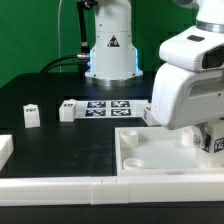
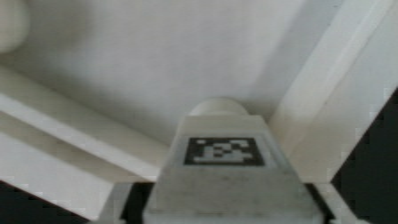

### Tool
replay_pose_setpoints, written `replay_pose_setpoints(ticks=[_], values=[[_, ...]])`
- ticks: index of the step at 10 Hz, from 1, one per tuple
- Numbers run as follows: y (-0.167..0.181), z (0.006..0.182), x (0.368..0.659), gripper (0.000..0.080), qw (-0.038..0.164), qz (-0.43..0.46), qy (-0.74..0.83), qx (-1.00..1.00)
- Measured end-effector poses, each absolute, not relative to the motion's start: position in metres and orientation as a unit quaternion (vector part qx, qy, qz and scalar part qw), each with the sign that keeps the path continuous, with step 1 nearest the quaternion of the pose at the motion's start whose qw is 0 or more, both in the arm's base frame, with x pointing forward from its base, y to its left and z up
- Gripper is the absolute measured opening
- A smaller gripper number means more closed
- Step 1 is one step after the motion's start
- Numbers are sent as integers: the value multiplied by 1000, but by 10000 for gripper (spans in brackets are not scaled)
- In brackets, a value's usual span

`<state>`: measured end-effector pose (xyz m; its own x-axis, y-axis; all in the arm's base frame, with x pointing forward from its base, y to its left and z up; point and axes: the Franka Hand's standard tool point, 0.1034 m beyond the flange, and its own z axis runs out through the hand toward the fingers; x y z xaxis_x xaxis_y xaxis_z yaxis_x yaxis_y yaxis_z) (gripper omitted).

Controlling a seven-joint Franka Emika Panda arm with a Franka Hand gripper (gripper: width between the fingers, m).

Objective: Assemble one leg

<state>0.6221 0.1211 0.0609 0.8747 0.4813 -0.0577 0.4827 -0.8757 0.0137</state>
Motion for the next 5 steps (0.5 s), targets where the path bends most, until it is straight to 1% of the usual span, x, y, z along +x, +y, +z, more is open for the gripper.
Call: replay_pose_setpoints(ticks=[1,3,5], values=[[121,61,622,290,14,-26,248,968],[120,61,623,290,12,-24,97,995],[120,61,623,290,12,-21,-2,1000]])
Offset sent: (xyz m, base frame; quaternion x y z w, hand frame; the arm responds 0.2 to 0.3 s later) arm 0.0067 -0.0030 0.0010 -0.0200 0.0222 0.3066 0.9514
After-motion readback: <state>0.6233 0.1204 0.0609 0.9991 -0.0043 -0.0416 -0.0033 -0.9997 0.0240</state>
